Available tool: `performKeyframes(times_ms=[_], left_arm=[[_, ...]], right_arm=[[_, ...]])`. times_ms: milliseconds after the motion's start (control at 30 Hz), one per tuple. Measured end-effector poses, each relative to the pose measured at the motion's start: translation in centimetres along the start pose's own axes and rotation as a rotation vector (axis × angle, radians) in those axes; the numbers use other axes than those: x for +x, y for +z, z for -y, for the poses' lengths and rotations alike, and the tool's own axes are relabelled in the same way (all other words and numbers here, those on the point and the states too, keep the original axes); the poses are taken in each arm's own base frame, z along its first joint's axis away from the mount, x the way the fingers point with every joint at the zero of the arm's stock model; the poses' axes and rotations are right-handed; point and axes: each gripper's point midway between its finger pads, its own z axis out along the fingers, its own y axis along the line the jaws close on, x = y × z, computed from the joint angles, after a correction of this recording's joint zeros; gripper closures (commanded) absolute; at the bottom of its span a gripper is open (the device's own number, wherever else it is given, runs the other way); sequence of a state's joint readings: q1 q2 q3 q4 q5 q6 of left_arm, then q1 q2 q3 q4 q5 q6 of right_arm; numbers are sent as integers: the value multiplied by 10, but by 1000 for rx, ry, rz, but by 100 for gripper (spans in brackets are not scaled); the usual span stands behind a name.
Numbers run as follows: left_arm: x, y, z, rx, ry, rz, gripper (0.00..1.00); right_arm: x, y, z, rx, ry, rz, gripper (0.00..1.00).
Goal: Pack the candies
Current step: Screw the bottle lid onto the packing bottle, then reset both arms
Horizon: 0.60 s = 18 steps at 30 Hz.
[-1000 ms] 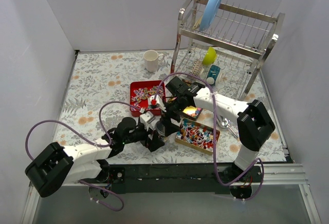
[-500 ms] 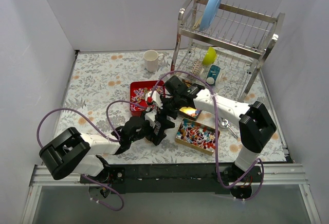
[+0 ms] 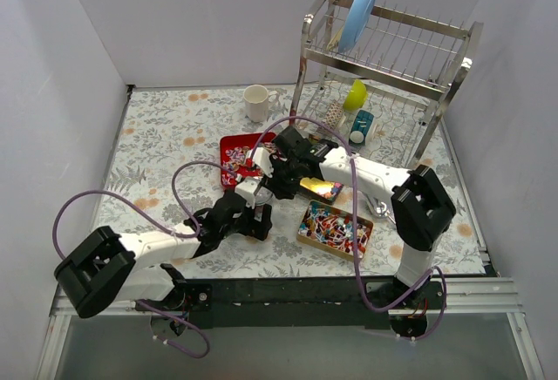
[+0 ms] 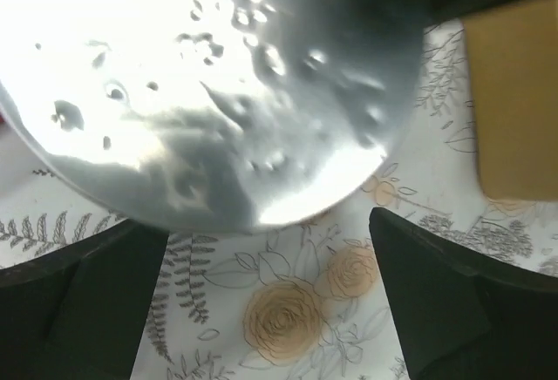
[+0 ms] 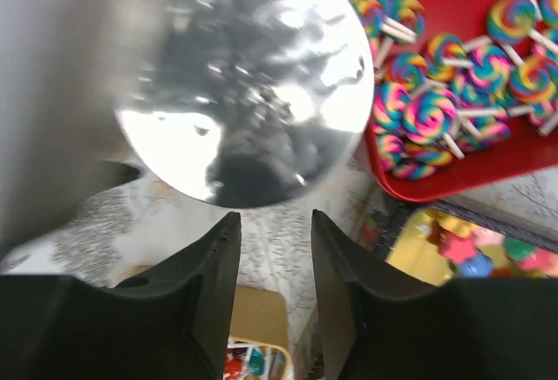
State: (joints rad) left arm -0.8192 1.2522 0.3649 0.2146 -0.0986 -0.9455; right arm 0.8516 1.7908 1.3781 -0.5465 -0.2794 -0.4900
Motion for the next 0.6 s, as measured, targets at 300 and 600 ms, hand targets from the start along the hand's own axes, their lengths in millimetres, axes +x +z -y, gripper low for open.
performKeyframes(times_ms=[300, 600], left_arm=[[-27, -35, 25, 120, -112, 134, 2], [-29, -59, 31, 96, -196, -11, 2]], right_arm=[[32, 17, 15, 84, 14, -107, 59], [30, -17, 15, 130, -23, -117, 13]])
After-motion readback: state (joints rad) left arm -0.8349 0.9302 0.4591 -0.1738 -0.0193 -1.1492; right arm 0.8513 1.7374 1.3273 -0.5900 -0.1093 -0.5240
